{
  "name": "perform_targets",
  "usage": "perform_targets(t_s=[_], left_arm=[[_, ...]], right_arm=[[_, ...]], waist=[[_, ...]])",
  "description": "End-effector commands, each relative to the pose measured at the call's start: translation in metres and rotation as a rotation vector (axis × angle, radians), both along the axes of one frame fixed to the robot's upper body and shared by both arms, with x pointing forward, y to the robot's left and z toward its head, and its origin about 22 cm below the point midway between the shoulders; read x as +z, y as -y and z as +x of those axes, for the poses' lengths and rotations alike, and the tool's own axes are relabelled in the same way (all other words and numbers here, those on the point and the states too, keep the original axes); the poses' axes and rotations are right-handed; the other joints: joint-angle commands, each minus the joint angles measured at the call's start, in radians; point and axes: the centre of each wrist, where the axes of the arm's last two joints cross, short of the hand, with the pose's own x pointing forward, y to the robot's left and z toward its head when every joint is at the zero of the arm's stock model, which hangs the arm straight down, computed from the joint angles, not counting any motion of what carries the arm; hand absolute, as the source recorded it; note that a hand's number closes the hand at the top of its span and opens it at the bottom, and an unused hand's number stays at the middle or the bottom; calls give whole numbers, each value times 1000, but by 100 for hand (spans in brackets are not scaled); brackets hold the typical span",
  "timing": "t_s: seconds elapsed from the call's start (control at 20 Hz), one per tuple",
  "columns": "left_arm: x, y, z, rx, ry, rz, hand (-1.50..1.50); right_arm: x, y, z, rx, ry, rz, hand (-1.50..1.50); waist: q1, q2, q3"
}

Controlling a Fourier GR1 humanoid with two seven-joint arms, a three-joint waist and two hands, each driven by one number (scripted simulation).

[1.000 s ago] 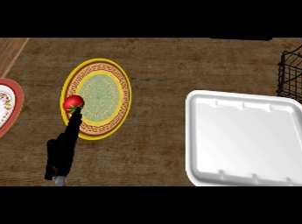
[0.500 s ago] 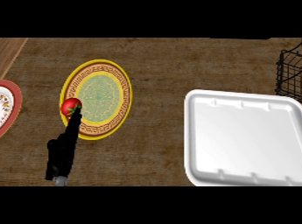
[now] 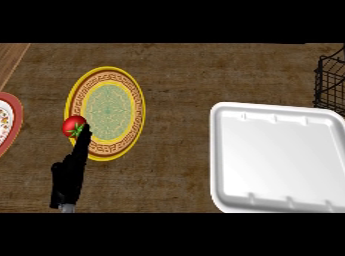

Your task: Pick the pear from the tray and place it in the tiered basket

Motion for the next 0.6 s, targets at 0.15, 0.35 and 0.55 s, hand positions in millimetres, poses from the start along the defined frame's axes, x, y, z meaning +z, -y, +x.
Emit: perform_targets(t_s=[0.15,0.35,0.55], left_arm=[[-4,-6,-6,17,-47,-15,0],[-3,1,-5,42,-46,-20,0],[-5,-2,-12,66,-51,-23,0]], right_arm=[[12,41,-74,-106,5,62,-150],[15,54,-106,-99,4,64,-150],[18,62,-132,-62,-36,47,-150]], waist=[[-26,3,3],[-51,-2,5],[-77,-5,10]])
